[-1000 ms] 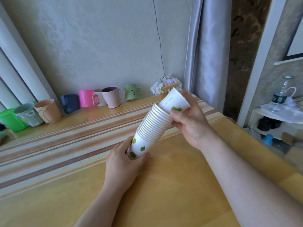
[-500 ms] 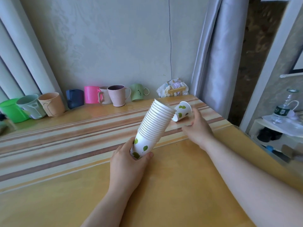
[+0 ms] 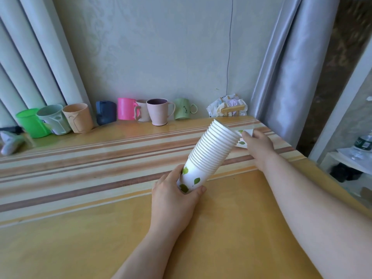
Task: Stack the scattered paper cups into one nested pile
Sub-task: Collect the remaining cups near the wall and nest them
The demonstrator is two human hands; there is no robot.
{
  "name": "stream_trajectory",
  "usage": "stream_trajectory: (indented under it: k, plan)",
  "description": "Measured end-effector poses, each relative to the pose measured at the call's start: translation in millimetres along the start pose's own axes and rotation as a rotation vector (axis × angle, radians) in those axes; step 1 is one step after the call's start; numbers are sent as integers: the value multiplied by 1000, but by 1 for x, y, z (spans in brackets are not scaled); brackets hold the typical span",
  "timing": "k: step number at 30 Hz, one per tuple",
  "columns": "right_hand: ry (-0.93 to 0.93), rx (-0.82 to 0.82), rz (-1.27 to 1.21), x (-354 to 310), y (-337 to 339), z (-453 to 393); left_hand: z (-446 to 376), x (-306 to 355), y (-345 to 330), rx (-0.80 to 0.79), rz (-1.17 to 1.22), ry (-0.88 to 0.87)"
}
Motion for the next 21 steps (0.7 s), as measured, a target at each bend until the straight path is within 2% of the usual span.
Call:
stream_trajectory:
  k: [3,7,10,12,15,21]
  plan:
    - [43,-26,-166,-2,19,31,0,1,-1,-6,-10,0]
    - [-36,-12,-590,6,36,68,1,2,-1,-16,-28,-10]
    - [-51,-78,-1000,-16,45,86,1,2,0,-22,-28,-4]
    - [16,-169,-1140,-40,48,97,0,2,0,-22,-31,-5]
    - [124,-292,-1039,-61,37,115,0,2,1,-18,-52,-11]
    - [240,-395,-785,-67,17,130,0,3,1,-19,-64,-9]
Point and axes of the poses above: each hand's wrist, its own z-axis away from the middle knuckle, its own y-axis out of the back of the hand, x = y × z, the point moved 7 cm from there along -z, towards the middle knuckle, and after that the axes turned 5 degrees about -y, right-handed, at the moved point
